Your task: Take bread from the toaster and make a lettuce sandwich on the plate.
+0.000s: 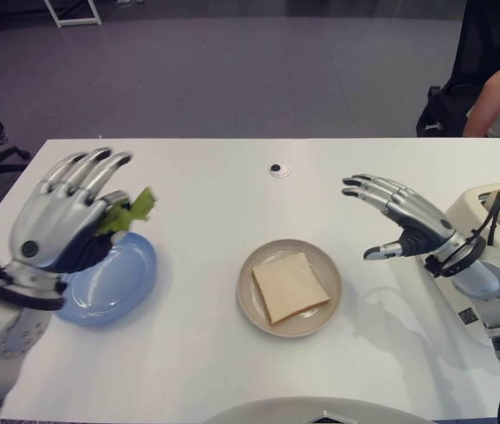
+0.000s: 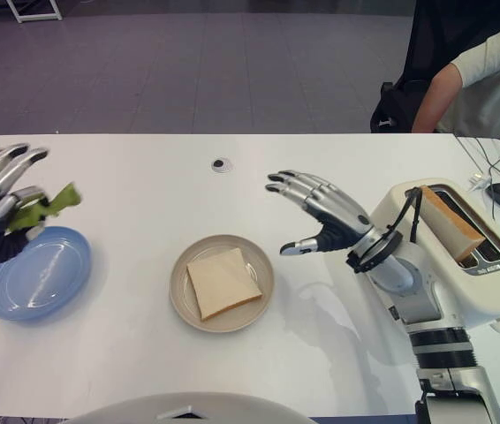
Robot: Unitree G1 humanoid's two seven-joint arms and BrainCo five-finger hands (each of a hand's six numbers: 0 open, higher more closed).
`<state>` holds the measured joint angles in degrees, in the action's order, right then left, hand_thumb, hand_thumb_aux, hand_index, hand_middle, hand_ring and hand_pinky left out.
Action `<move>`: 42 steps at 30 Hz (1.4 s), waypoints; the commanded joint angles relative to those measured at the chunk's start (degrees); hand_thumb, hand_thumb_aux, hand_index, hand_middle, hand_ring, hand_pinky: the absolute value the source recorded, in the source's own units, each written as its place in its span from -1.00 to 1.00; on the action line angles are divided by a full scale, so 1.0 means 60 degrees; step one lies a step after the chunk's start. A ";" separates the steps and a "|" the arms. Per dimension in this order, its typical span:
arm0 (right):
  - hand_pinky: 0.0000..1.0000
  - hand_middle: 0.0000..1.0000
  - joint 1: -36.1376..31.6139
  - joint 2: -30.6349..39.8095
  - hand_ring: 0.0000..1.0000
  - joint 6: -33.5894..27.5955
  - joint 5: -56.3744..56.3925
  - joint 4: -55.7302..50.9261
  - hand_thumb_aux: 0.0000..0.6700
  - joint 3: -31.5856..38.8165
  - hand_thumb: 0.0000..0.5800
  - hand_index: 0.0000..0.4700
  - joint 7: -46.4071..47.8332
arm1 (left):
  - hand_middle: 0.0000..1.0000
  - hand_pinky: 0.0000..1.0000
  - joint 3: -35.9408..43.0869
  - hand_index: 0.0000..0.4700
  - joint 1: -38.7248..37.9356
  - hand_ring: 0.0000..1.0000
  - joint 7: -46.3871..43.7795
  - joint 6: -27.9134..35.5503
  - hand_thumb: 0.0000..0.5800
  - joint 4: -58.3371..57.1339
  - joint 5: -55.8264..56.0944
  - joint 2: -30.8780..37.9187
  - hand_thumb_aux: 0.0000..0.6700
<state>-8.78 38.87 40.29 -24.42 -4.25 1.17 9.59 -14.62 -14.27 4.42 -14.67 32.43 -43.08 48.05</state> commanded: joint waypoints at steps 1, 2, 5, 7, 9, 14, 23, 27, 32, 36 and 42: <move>-1.00 -1.00 0.0045 0.0087 -1.00 0.0161 -0.0134 -0.0491 -1.00 -0.0090 -1.00 -1.00 -0.0208 | -1.00 -1.00 0.3544 1.00 0.2412 -1.00 -0.0948 0.0215 1.00 -0.0513 -0.2103 -0.2192 1.00; -1.00 -1.00 0.0003 0.0059 -1.00 0.0193 -0.0185 -0.0562 -1.00 -0.0034 -1.00 -1.00 -0.0243 | -1.00 -1.00 0.4401 1.00 0.2775 -1.00 -0.0913 0.0112 1.00 -0.0955 -0.2777 -0.2714 1.00; -1.00 -1.00 -0.0055 0.0017 -1.00 0.0280 -0.0257 -0.0694 -1.00 0.0100 -1.00 -1.00 -0.0279 | -1.00 -1.00 0.6329 1.00 0.3058 -1.00 -0.0549 -0.0169 1.00 -0.2380 -0.4480 -0.3509 1.00; -1.00 -1.00 -0.0025 0.0015 -1.00 0.0314 -0.0277 -0.0700 -1.00 0.0138 -1.00 -1.00 -0.0282 | -1.00 -1.00 0.6974 1.00 0.2935 -1.00 -0.0503 -0.0219 1.00 -0.2985 -0.5074 -0.3534 1.00; -1.00 -1.00 0.0006 0.0012 -1.00 0.0341 -0.0303 -0.0691 -1.00 0.0182 -1.00 -1.00 -0.0269 | -1.00 -1.00 0.7232 1.00 0.2801 -1.00 -0.0475 -0.0249 1.00 -0.3263 -0.5266 -0.3399 1.00; -1.00 -1.00 0.0058 -0.0023 -1.00 0.0390 -0.0369 -0.0595 -1.00 0.0357 -1.00 -1.00 -0.0179 | -1.00 -1.00 0.7224 1.00 0.2665 -1.00 -0.0371 -0.0216 1.00 -0.3240 -0.5260 -0.3104 1.00; -1.00 -1.00 0.0034 0.0092 -1.00 0.0459 -0.0327 -0.0585 -1.00 0.0396 -1.00 -1.00 -0.0043 | -1.00 -1.00 0.7087 -1.00 0.2517 -1.00 -0.0307 -0.0173 -1.00 -0.2875 -0.5126 -0.2866 -1.00; -1.00 -1.00 0.0050 0.0140 -1.00 0.0502 -0.0304 -0.0556 -1.00 0.0379 -1.00 -1.00 0.0023 | -1.00 -1.00 0.6604 -1.00 0.1922 -1.00 -0.0162 -0.0361 -1.00 -0.2523 -0.4946 -0.2062 -1.00; -1.00 -1.00 0.0126 0.0179 -1.00 0.0513 -0.0186 -0.0377 -1.00 0.0421 -1.00 -1.00 0.0196 | -1.00 -1.00 0.5770 -1.00 0.1091 -1.00 0.0106 -0.0489 -1.00 -0.1872 -0.4779 -0.1146 -1.00; -1.00 -1.00 0.0671 0.0828 -1.00 -0.0425 0.0417 0.1718 -1.00 -0.0614 -1.00 -1.00 0.0928 | -1.00 -1.00 0.4796 -1.00 0.0062 -1.00 0.0885 -0.0613 -1.00 -0.1050 -0.3297 -0.1442 -1.00; -1.00 -1.00 0.1478 0.2606 -1.00 -0.2449 0.3280 0.3623 -1.00 -0.4014 -1.00 -1.00 0.2898 | -1.00 -1.00 0.5013 -1.00 -0.0705 -1.00 0.1457 -0.1098 -1.00 -0.0957 0.0603 -0.3714 -1.00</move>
<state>-1.29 52.06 28.46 -10.31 16.46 -18.22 23.33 14.64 -17.56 13.22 -20.29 27.31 -44.03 28.07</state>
